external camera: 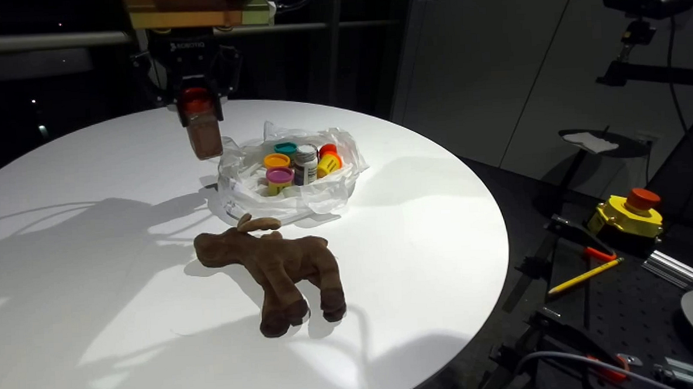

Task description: Put all the objects on the table into the white plastic bag

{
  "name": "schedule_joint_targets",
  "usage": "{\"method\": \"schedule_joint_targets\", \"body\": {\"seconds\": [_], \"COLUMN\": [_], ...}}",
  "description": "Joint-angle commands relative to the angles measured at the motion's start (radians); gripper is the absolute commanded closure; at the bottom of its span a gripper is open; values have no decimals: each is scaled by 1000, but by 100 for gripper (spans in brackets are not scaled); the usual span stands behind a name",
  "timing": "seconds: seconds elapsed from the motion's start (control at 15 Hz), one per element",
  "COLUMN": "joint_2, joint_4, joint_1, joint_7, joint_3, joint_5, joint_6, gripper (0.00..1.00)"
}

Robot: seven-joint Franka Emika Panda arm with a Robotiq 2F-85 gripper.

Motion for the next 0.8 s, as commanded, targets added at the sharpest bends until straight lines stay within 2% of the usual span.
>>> {"method": "schedule_joint_targets", "body": {"seconds": [0.0,0.73], "joint_2": [-37,-2], "joint_4": [-15,-29], "joint_1": [-25,-106], "joint_7": [64,66], "joint_3": [-17,2], "joint_5": [-31,0], "joint_6": [0,-42], "gripper": [79,79]}}
